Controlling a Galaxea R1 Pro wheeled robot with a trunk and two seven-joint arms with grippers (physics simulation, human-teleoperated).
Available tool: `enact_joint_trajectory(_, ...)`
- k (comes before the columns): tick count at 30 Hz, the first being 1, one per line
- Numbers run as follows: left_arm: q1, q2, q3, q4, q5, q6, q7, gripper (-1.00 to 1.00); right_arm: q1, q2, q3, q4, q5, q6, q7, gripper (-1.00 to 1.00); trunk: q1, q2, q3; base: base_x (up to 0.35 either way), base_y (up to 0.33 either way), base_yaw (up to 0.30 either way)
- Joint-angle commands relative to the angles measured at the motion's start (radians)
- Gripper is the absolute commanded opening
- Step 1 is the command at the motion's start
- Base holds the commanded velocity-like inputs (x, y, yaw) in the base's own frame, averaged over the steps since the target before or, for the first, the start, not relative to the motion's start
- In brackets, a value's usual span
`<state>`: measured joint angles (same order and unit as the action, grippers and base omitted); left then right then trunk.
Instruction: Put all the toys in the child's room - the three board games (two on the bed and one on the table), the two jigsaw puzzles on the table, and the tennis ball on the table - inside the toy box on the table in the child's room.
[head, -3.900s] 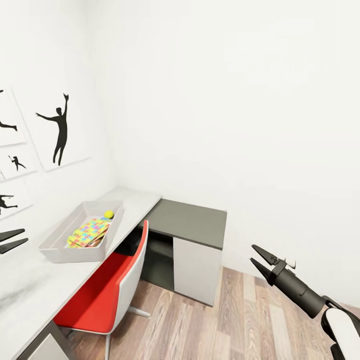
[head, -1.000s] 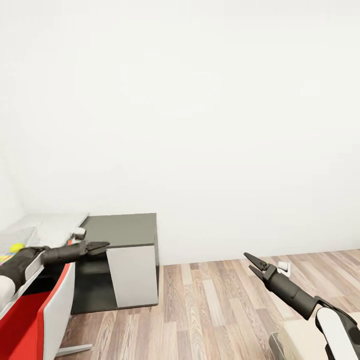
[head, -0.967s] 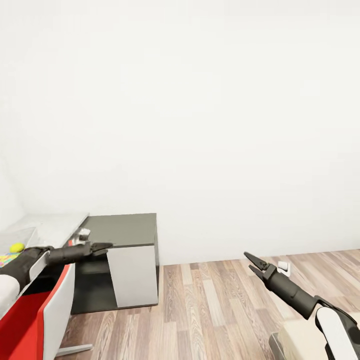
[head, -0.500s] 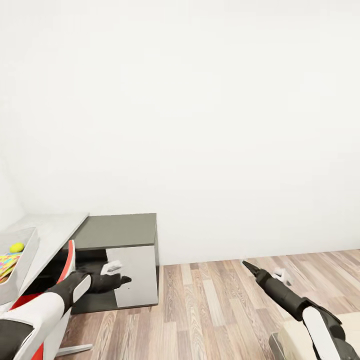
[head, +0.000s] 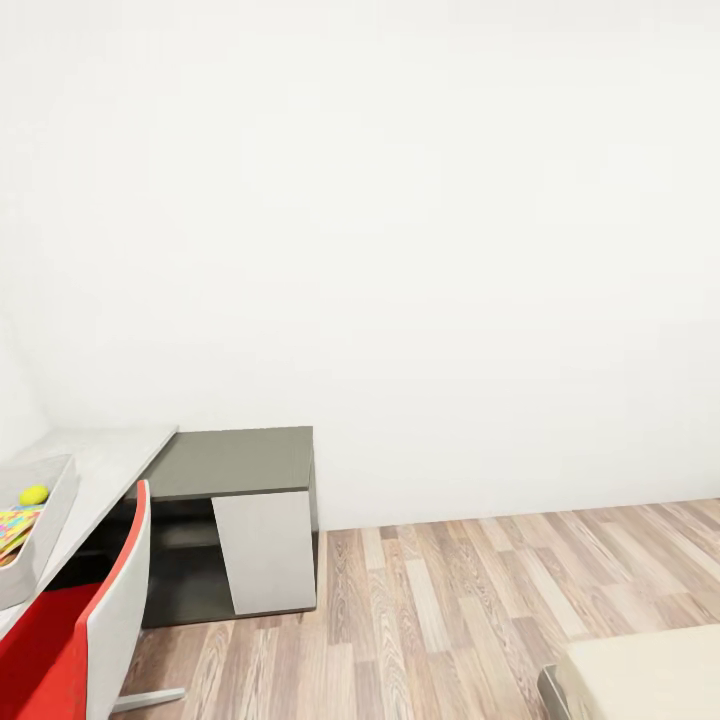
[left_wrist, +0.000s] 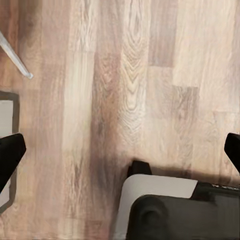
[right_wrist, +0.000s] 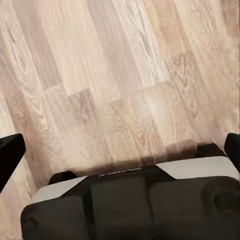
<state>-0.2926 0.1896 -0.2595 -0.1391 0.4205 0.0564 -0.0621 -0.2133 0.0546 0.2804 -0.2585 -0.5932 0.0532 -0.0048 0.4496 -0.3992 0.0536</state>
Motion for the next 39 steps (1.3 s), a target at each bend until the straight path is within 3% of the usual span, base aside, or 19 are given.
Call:
enact_joint_trajectory(1, 0.021, 0.001, -0.007, 0.005, 0.010, -0.020, 0.013, 1.00, -0.001, 0.007, 0.015, 0.053, -0.002, -0.037, -0.003, 1.00, 0.000, -0.001, 0.000, 0.000, 0.000, 0.000)
enact_joint_trajectory(4, 0.109, 0.001, -0.007, 0.079, 0.010, -0.130, 0.063, 1.00, 0.006, 0.018, 0.046, 0.208, 0.005, -0.186, -0.013, 1.00, 0.000, -0.001, 0.000, 0.000, 0.000, 0.000)
enact_joint_trajectory(10, 0.174, 0.002, -0.006, 0.120, 0.010, -0.165, 0.075, 1.00, 0.077, -0.013, 0.051, 0.243, 0.006, -0.229, -0.015, 1.00, 0.000, -0.001, 0.000, 0.000, 0.000, 0.000)
enact_joint_trajectory(18, 0.187, 0.000, -0.006, 0.125, 0.008, -0.166, 0.076, 1.00, 0.094, -0.029, 0.054, 0.247, 0.007, -0.228, -0.052, 1.00, 0.000, -0.001, -0.010, 0.000, 0.000, 0.000)
enact_joint_trajectory(25, 0.188, -0.024, -0.006, 0.125, 0.007, -0.165, 0.076, 1.00, 0.095, -0.031, 0.057, 0.246, 0.009, -0.224, -0.116, 1.00, 0.000, -0.001, -0.022, 0.000, 0.000, 0.000)
enact_joint_trajectory(39, 0.188, -0.044, -0.006, 0.125, -0.007, -0.166, 0.077, 1.00, 0.096, -0.033, 0.060, 0.246, 0.010, -0.211, -0.133, 1.00, 0.000, -0.001, -0.045, 0.000, 0.000, 0.000)
